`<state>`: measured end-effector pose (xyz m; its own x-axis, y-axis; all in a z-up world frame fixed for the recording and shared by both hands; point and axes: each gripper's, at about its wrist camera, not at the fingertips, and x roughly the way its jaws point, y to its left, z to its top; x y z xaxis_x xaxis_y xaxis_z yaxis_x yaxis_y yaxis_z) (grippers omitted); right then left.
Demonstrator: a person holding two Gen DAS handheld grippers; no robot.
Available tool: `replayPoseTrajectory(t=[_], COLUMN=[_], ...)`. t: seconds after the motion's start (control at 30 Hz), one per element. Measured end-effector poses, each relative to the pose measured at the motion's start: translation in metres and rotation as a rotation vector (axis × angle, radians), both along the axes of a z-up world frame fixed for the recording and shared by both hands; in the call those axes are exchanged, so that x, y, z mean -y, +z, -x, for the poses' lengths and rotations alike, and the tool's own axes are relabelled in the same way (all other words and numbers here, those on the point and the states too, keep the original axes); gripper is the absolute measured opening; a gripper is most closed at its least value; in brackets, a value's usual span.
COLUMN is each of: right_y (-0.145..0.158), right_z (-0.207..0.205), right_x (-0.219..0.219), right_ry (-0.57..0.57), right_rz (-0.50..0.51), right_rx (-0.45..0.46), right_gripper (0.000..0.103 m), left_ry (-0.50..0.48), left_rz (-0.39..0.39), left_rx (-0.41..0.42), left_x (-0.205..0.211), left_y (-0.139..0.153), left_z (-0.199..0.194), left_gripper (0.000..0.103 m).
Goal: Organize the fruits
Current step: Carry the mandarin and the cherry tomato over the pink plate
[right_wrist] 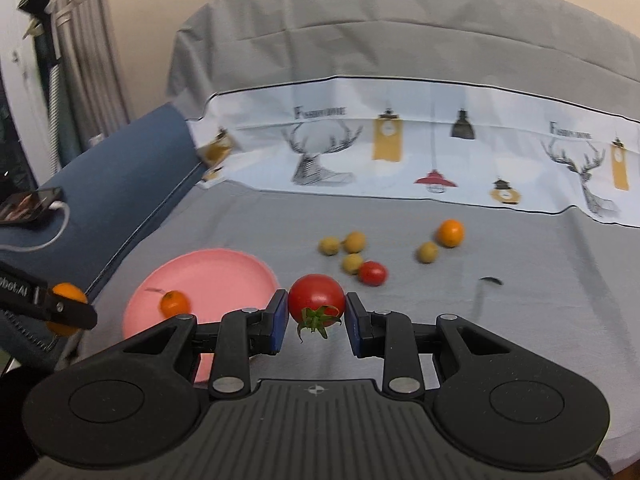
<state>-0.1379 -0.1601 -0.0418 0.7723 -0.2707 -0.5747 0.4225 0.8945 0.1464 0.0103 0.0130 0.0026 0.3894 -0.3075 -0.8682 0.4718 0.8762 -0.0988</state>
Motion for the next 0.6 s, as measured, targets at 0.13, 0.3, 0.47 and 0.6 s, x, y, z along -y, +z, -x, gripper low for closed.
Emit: replayPoseTrajectory(t=[0.13,0.3,0.47,0.6], right_y=[0.002,0.005,0.002,-0.002], right_z=[-0.006,-0.016,-0.027,-0.034], right_x=[-0.014,-0.025,-0.029,-0.03], right_ry=[0.038,0.06,0.071,0.076], right_rz=[0.008,0.019,0.008,-0.002], right_rx=[-0.013,-0.023,-0.041,-0.054], right_gripper=[0.031,0.031,0.031,0.031], left_ry=[0.03,0.044,0.055,0.051], left_rz=[0.012,0.023,0.027,0.024], left_rx=[-0.007,-0.011,-0.02,-0.022], left_x=[-0.013,-0.02,-0.023,-0.021], left_y=[-0.003,-0.005,-0.009,-0.014], left_z=[-0.006,-0.014,-0.023,-0.029], left_gripper=[0.038,0.038,0.038,0.038])
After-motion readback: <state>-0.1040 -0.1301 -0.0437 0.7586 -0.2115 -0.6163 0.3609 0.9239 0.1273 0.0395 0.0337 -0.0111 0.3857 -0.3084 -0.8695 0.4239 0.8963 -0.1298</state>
